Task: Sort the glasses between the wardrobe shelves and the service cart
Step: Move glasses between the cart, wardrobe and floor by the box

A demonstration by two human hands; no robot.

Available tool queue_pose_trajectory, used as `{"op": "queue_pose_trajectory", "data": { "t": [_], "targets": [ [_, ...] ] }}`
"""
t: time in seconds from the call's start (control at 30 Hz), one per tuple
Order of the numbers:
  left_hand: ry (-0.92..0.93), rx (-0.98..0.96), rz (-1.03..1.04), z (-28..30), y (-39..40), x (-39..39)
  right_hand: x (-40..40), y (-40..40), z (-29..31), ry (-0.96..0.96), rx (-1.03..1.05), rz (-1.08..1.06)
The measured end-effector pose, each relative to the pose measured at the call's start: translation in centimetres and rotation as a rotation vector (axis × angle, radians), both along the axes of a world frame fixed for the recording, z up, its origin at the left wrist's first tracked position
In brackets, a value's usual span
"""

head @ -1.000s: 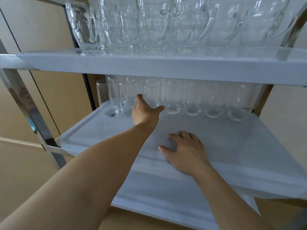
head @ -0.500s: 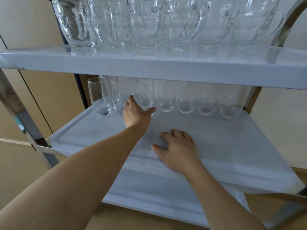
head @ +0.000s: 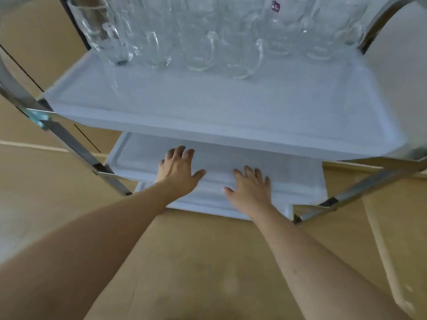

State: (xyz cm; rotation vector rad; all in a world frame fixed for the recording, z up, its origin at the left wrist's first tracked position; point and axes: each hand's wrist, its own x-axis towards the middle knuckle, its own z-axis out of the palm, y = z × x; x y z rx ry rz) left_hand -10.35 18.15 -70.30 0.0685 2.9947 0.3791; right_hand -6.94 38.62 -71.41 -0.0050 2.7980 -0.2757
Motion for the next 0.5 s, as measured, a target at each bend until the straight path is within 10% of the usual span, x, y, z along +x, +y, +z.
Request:
{"op": "queue_pose_trajectory", "data": {
  "t": [0.5],
  "targets": [
    [-0.228, 0.093, -0.331, 29.5, 6.1, 14.6, 17.7, 4.0, 30.2, -0.114, -0.039, -0.352]
  ]
}}
